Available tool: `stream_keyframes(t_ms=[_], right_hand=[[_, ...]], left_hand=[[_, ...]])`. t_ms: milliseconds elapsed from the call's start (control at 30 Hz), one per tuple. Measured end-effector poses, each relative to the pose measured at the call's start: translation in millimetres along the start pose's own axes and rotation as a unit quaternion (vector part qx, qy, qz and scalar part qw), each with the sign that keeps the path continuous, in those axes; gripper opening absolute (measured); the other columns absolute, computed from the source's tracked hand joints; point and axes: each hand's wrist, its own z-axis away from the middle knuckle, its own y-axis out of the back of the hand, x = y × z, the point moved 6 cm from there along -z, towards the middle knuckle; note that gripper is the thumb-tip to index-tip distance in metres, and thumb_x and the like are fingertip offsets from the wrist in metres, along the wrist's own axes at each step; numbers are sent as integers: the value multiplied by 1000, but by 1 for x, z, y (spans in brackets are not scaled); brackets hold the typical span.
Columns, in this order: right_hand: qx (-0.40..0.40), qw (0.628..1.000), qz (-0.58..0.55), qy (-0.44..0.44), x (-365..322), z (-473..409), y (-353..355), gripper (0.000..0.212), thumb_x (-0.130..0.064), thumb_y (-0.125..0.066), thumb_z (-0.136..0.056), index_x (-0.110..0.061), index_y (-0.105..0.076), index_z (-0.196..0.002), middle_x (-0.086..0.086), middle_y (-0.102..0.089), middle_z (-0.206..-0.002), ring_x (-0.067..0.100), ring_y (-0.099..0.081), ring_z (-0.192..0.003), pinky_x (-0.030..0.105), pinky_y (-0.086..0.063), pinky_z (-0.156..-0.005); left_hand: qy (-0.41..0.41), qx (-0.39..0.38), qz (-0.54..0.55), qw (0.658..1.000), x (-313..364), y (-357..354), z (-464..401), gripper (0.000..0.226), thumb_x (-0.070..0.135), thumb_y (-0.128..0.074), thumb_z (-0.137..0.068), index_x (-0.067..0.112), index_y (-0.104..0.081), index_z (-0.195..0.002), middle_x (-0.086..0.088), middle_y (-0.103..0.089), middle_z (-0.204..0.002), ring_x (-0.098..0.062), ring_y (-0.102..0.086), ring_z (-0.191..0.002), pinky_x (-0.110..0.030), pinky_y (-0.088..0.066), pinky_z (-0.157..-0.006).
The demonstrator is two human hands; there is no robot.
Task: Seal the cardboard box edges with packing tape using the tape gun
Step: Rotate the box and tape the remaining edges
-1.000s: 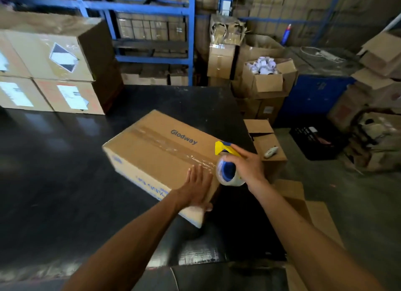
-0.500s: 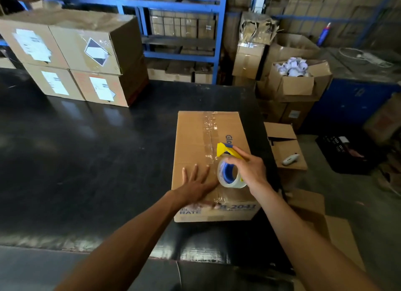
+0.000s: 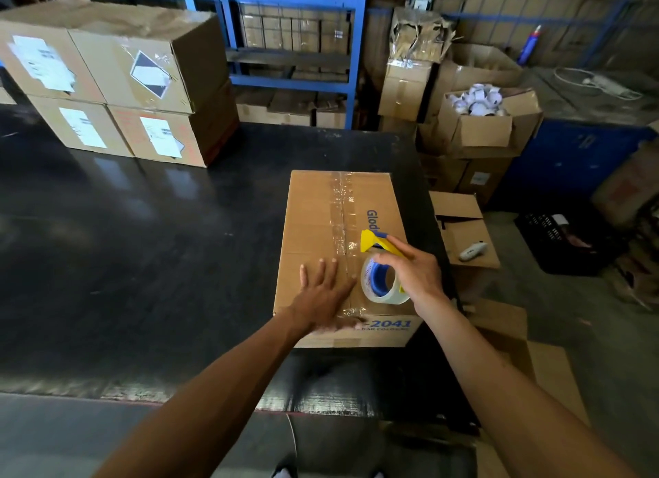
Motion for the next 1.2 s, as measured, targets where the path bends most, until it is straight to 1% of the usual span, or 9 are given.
stream_keyframes(t_ms=[300, 600, 767, 833, 900, 967, 1000, 1100, 1200], right_hand=[[0, 1000, 6, 11, -1, 11, -7, 59, -43, -84, -60, -43, -68, -117, -14, -67, -115, 9, -58, -108, 24, -44, -86], [35, 999, 26, 31, -8, 20, 7, 61, -47, -84, -56, -48, -68, -114, -16, -69, -113, 8, -60, -106, 31, -47, -95], [38, 998, 39, 30, -10, 27, 8, 57, -42, -84, -63, -44, -68, -118, -13, -66, -117, 8, -56, -106, 23, -42, -83], [32, 998, 48, 34, -13, 30, 6, 56, -42, -84, -64, -44, -68, -118, -14, -65, -117, 6, -56, -103, 20, -41, -77], [12, 997, 60, 51, -16, 33, 4, 55, -41, -83, -65, -46, -67, -117, -17, -65, -116, 1, -56, -99, 16, -41, -74], [-21, 993, 76, 89, -21, 37, 1, 55, -42, -83, -65, -50, -66, -117, -18, -66, -116, 0, -59, -99, 18, -47, -79], [-31, 989, 94, 113, -23, 39, 0, 55, -43, -83, -66, -51, -65, -117, -18, -66, -114, 1, -61, -99, 22, -51, -82], [-6, 955, 175, 239, -37, 50, -4, 52, -45, -81, -72, -50, -63, -121, -18, -61, -98, 5, -60, -89, 24, -50, -75], [10, 892, 240, 383, -50, 64, -19, 53, -50, -73, -75, -52, -59, -126, -12, -57, -102, 9, -58, -89, 25, -50, -69]], left_hand=[[-59, -21, -117, 991, -14, 11, -19, 110, 78, -49, -83, 13, -3, -159, -42, -7, -156, -62, -13, -142, -64, -19, -117], [-83, 6, -114, 990, -26, 6, -13, 110, 76, -43, -88, 6, 7, -158, -41, 2, -158, -60, -1, -145, -62, -6, -120], [-114, 2, -152, 982, -31, 4, -5, 122, 76, -55, -81, 9, 13, -157, -35, 12, -159, -54, 8, -147, -57, 2, -120], [-112, -3, -94, 989, -37, 7, -2, 118, 77, -52, -79, 12, 5, -159, -31, 9, -162, -50, 6, -149, -54, 2, -121], [-116, 6, 78, 990, -40, 20, 8, 92, 66, -51, -87, 8, -28, -154, -28, -24, -158, -39, -24, -147, -44, -16, -121], [-50, 64, 356, 931, -48, 45, 16, 37, 36, -54, -101, 5, -62, -120, -14, -63, -116, -10, -62, -104, -29, -45, -97], [17, 87, 476, 875, -56, 53, 17, 31, 30, -50, -104, 5, -68, -110, -11, -69, -103, -7, -66, -91, -29, -50, -87], [151, 58, 733, 660, -69, 63, 16, 54, 42, -33, -107, 0, -67, -117, -23, -71, -112, -30, -67, -103, -36, -54, -89], [171, 11, 824, 541, -73, 73, 22, 69, 57, -30, -103, 0, -63, -121, -25, -68, -120, -34, -65, -108, -45, -48, -102]])
